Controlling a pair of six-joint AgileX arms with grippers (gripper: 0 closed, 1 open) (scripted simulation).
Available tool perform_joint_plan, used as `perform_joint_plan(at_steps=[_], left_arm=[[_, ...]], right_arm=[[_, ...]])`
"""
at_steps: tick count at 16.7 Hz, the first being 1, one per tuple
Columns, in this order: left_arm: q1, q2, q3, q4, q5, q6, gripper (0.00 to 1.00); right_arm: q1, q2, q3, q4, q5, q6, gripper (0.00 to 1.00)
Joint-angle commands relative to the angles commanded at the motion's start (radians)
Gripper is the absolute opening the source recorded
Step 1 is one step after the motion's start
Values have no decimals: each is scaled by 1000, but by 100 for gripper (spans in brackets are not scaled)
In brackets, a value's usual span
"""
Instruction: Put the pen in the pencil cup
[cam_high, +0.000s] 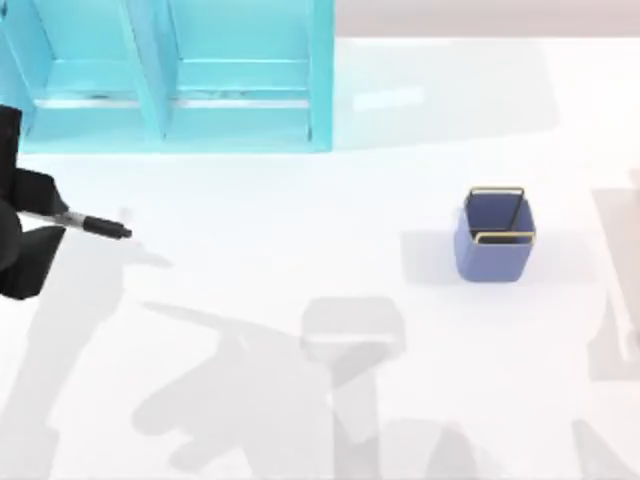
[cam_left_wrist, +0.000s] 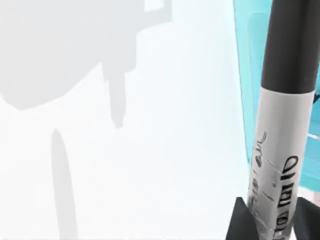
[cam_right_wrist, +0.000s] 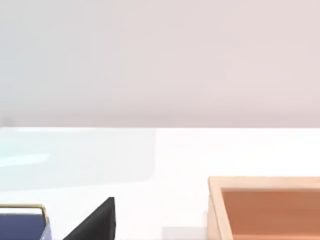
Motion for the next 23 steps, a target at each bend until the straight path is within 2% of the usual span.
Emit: perform_joint_plan(at_steps=[3, 9, 12, 14, 17, 23], left_arm=[[-2, -103, -25, -102, -6, -12, 0], [1, -115, -27, -116, -7, -12, 0], [-54, -53, 17, -115, -67, 38, 0], [-128, 41, 91, -107, -160, 105, 0], [-277, 248, 272, -69, -365, 238, 0], [-619, 736, 824, 113, -904, 564, 0]], right_arm=[[0, 0, 0, 0, 0, 0, 100], [0, 0, 0, 0, 0, 0, 100], [0, 0, 0, 0, 0, 0, 100], [0, 0, 0, 0, 0, 0, 100], [0, 0, 0, 0, 0, 0, 100], [0, 0, 0, 0, 0, 0, 100]])
